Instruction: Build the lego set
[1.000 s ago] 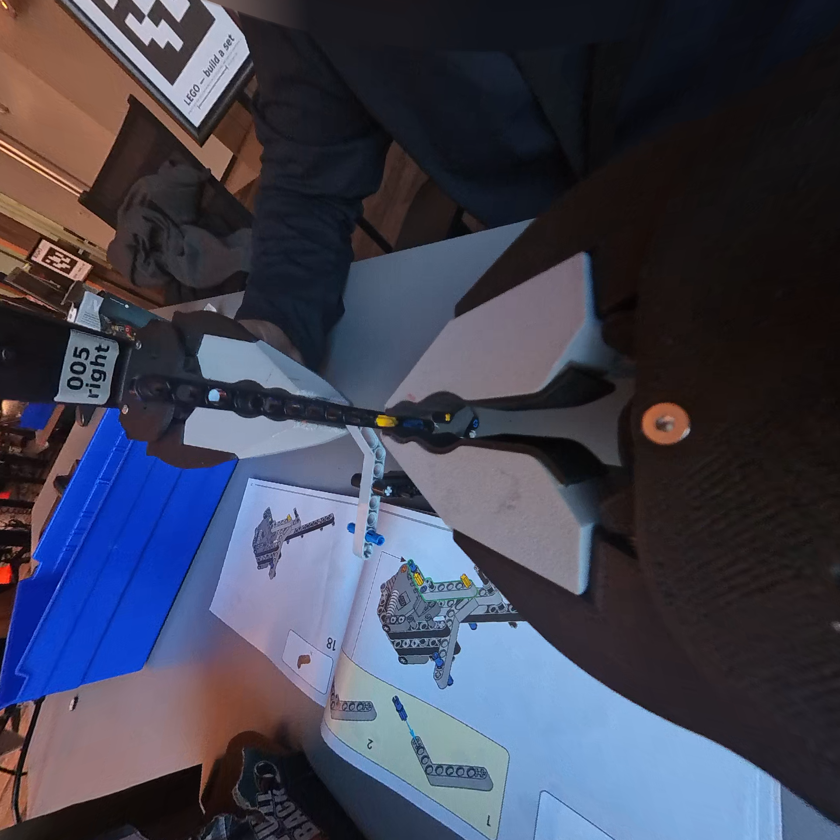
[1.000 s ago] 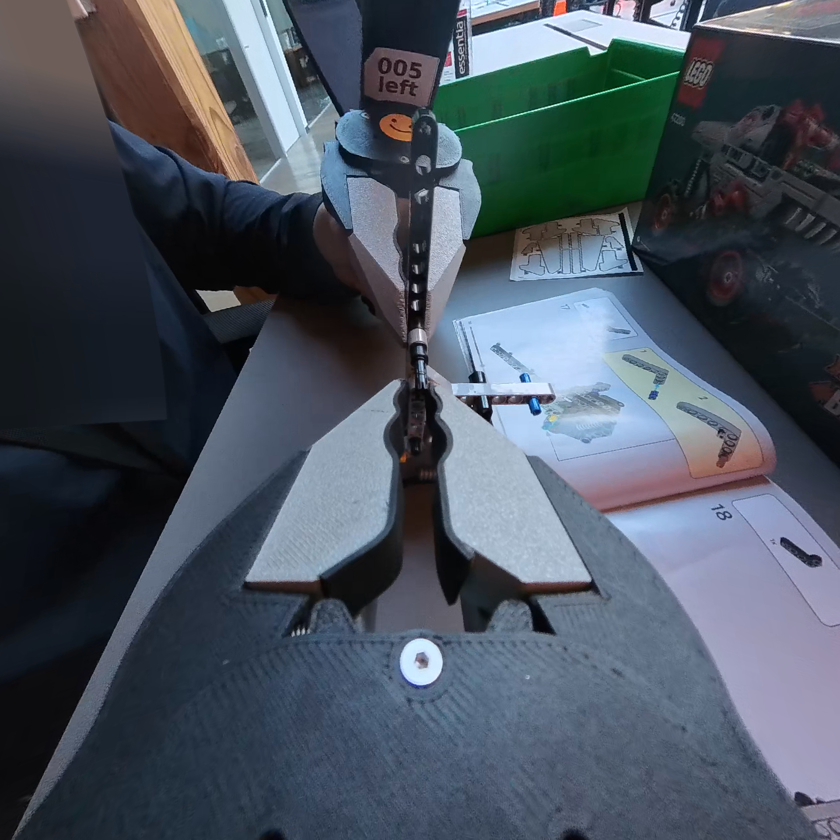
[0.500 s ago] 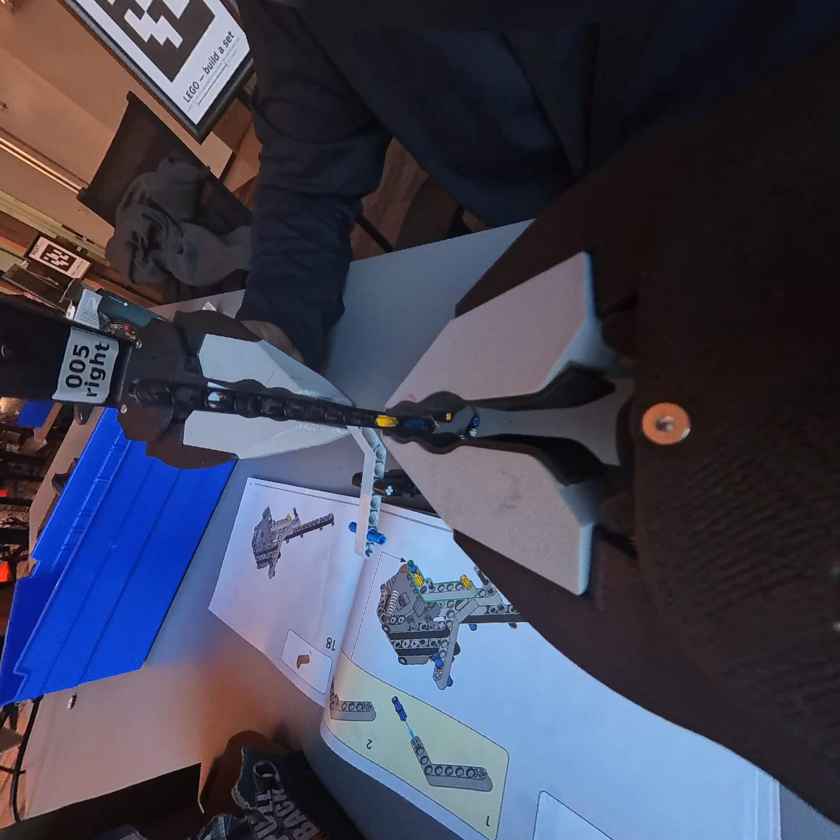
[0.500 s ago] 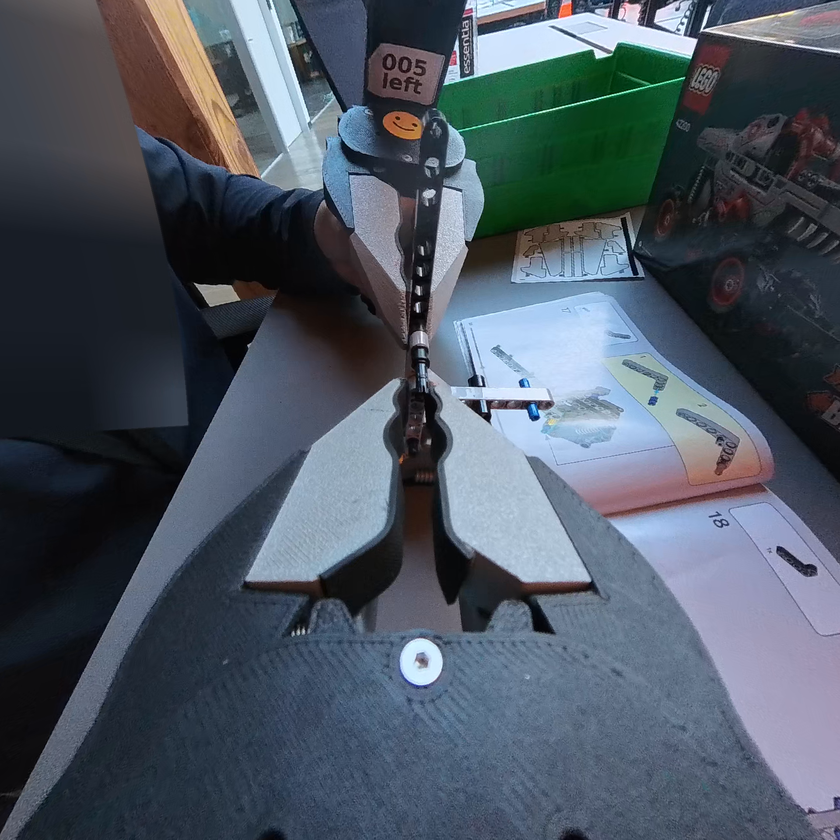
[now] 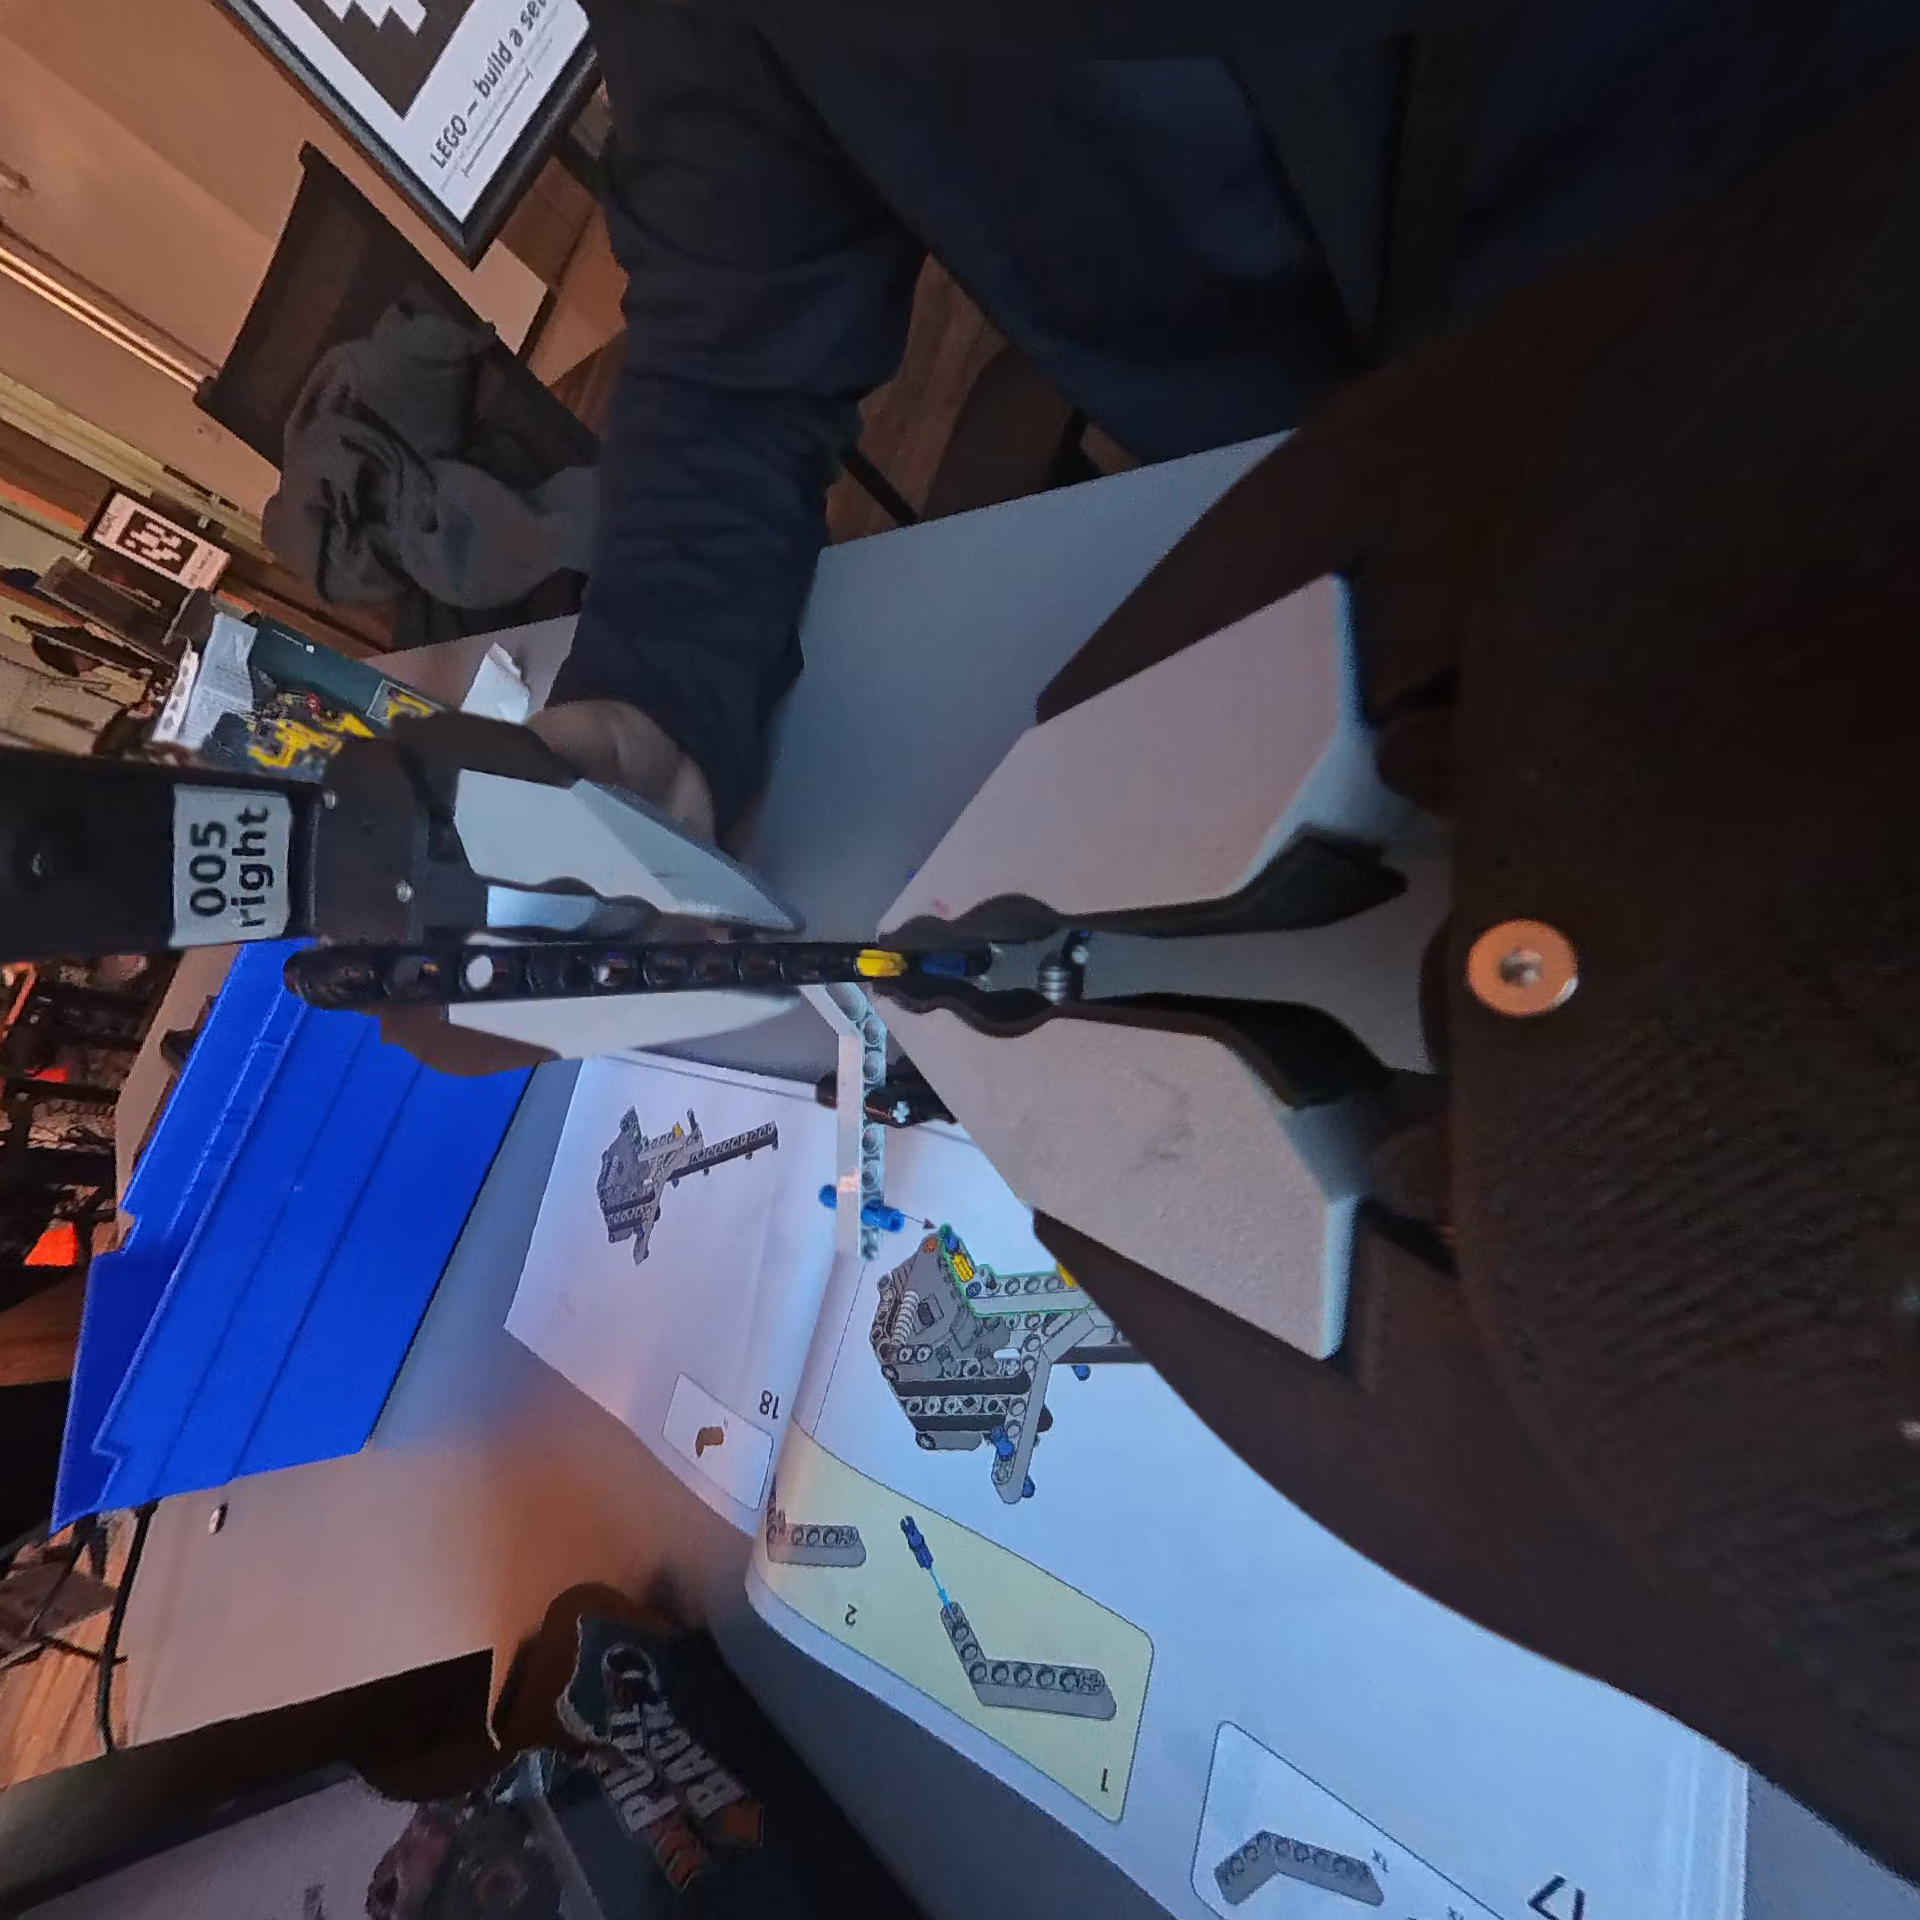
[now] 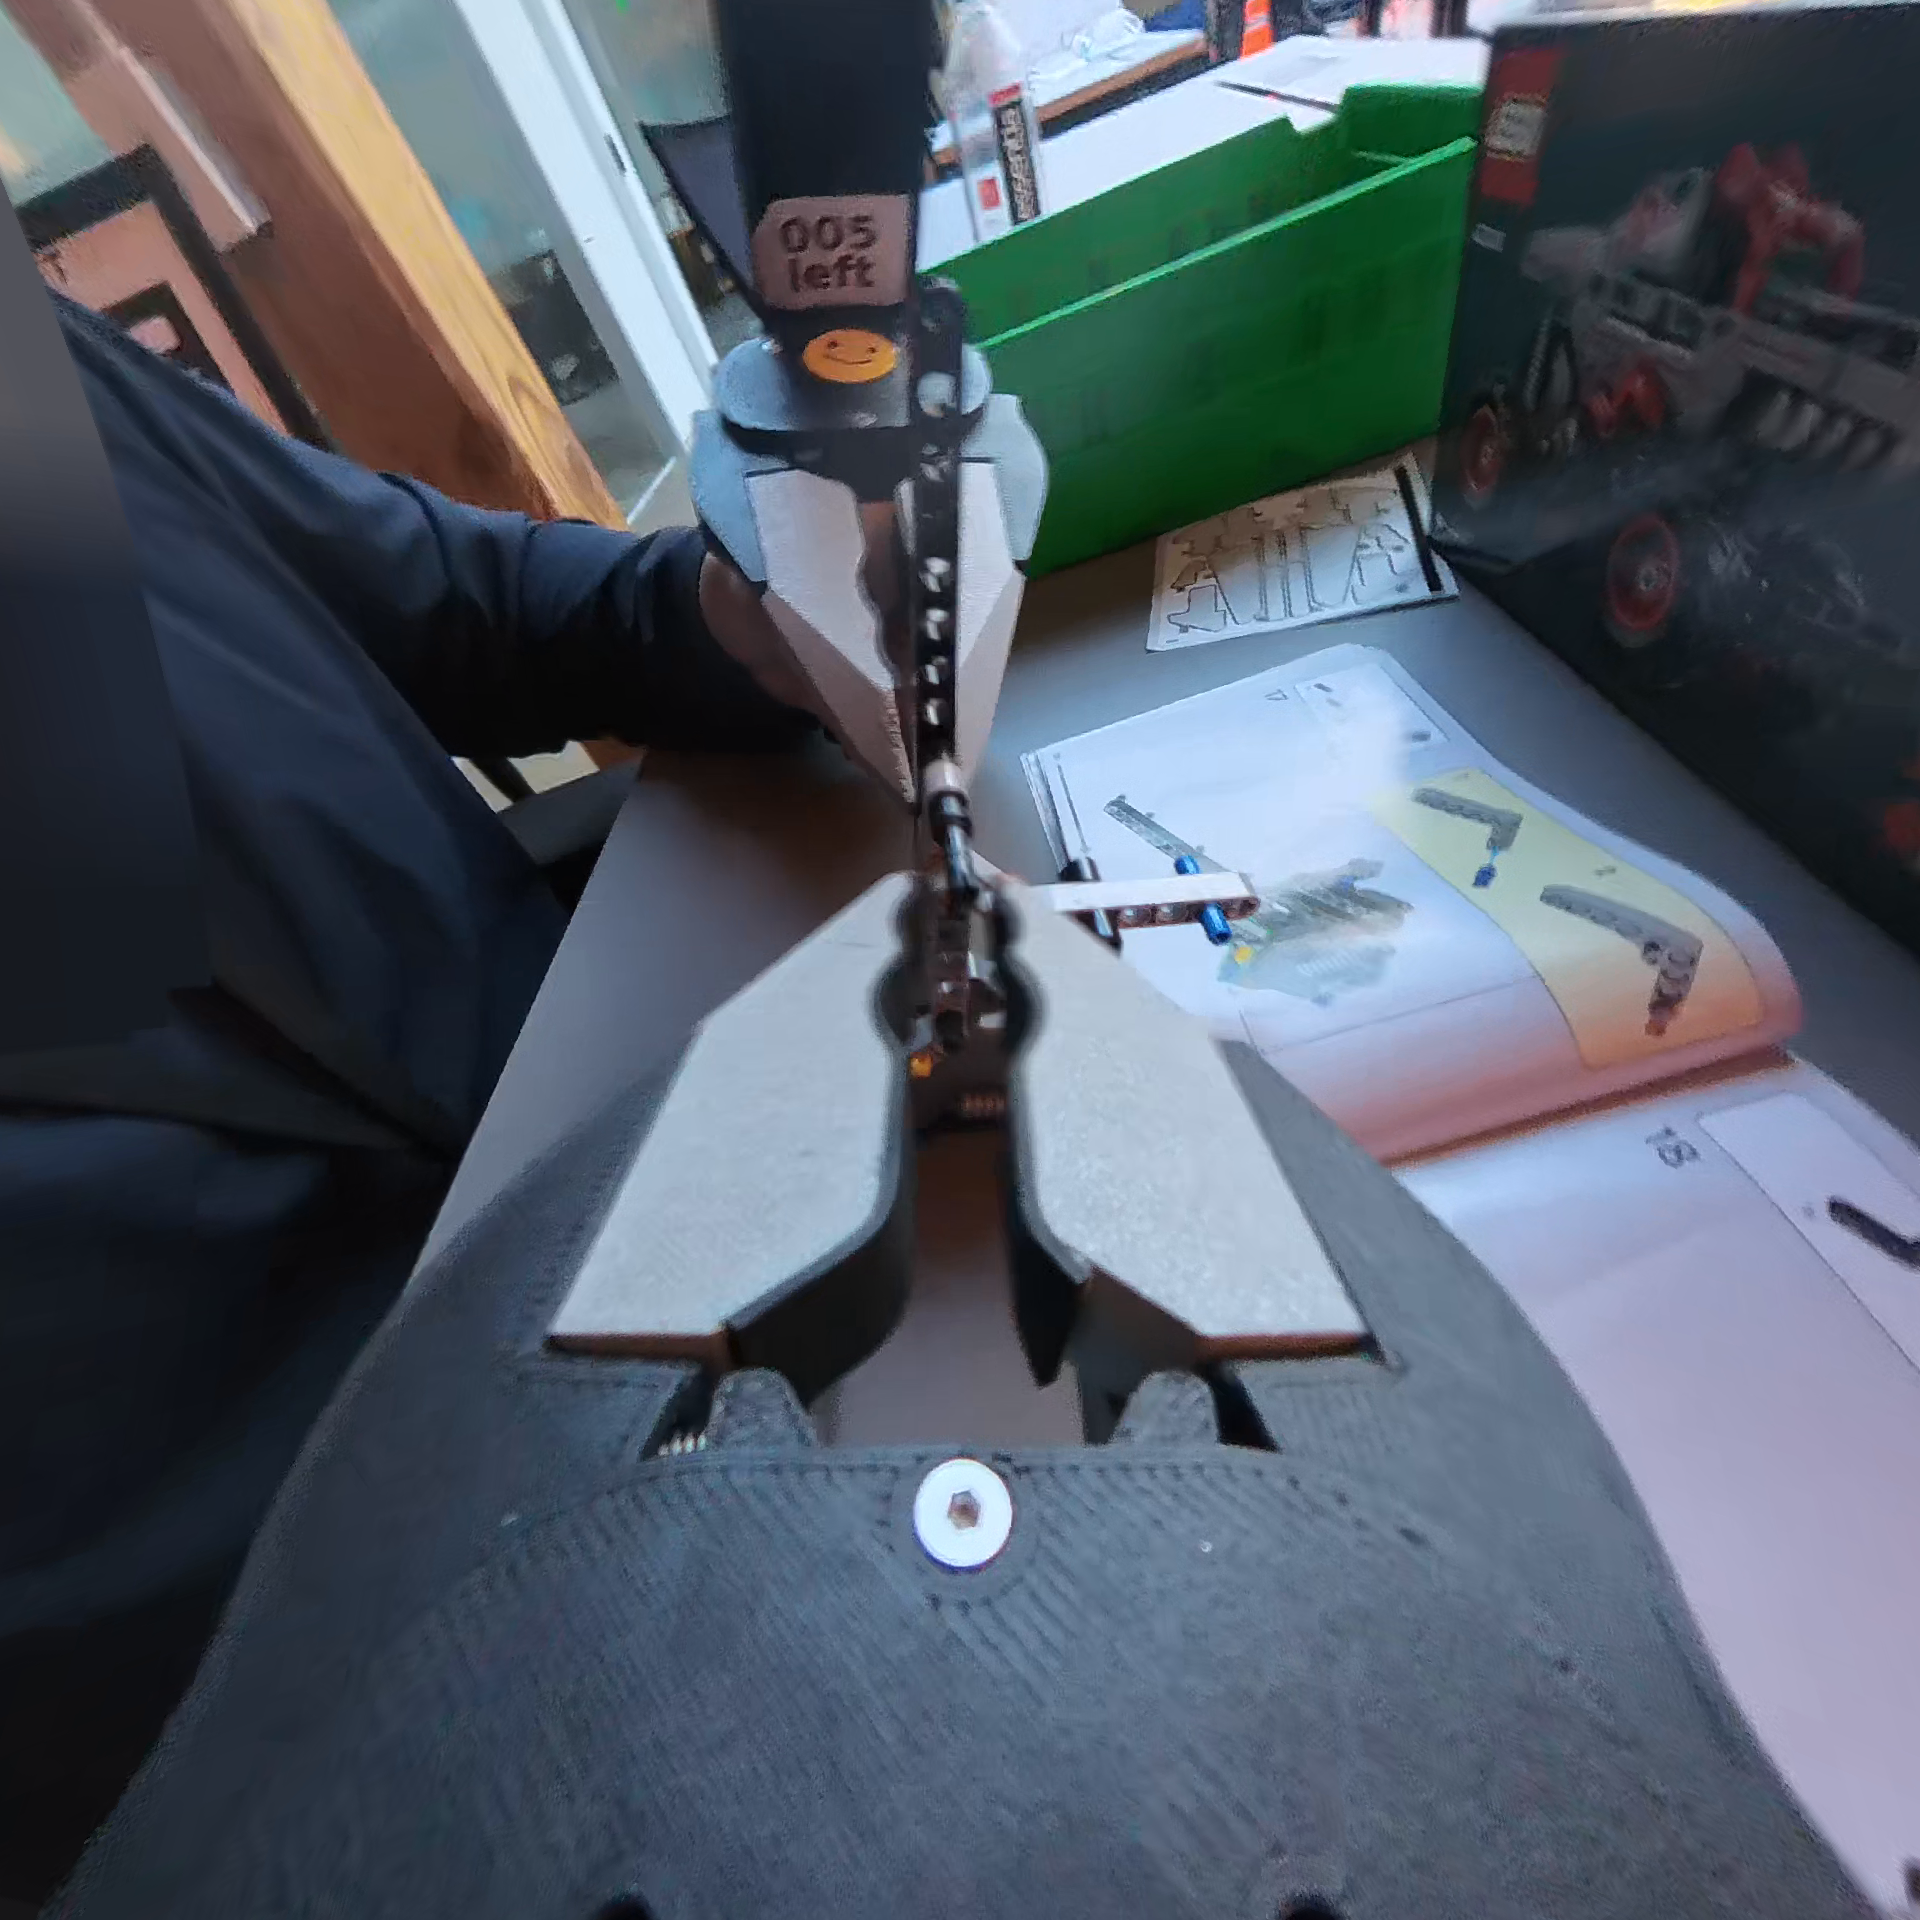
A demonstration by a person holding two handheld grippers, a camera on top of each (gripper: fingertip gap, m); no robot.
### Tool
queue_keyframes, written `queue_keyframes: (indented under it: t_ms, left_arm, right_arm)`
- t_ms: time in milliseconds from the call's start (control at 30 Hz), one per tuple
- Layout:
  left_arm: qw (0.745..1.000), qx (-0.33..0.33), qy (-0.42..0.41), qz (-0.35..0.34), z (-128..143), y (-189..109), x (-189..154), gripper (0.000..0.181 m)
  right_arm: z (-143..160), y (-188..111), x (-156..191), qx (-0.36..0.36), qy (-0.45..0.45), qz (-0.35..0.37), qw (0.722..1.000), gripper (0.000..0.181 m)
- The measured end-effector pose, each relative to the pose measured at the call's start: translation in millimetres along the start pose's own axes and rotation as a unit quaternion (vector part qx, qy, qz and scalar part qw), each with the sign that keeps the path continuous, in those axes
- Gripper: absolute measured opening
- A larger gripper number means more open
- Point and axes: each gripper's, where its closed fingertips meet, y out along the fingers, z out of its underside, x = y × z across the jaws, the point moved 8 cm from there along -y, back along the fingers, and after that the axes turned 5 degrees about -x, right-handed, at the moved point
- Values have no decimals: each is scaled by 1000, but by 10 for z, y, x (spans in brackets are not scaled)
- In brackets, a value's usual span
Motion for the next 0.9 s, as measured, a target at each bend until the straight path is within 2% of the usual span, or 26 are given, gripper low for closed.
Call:
queue_keyframes:
  t_ms: [33, 67, 200, 400, 667, 800, 900]
  left_arm:
    - [1000, -3, -1, 1, 10, -6, 9, 2]
    - [1000, -5, -3, -3, 18, -22, 26, 2]
    - [999, -17, -4, -32, 70, -122, 123, 3]
    - [998, -30, -34, -50, 161, -228, 118, 3]
    - [998, -30, -22, -58, 248, -300, -116, 3]
    - [998, -26, -20, -60, 306, -349, -252, 4]
    - [997, -26, -43, -55, 357, -411, -327, 16]
  right_arm:
    - [1, -30, -11, 2, 4, 1, 1000, 19]
    - [-3, -81, -22, -1, 5, 6, 1000, 21]
    - [-16, -236, -29, -2, -8, 52, 999, 21]
    - [145, -25, 103, 94, -7, 72, 993, 24]
    - [269, 114, 223, 99, 11, 72, 992, 18]
    - [305, 178, 307, 110, -28, 83, 990, 20]
    - [315, 227, 388, 115, -81, 95, 985, 18]
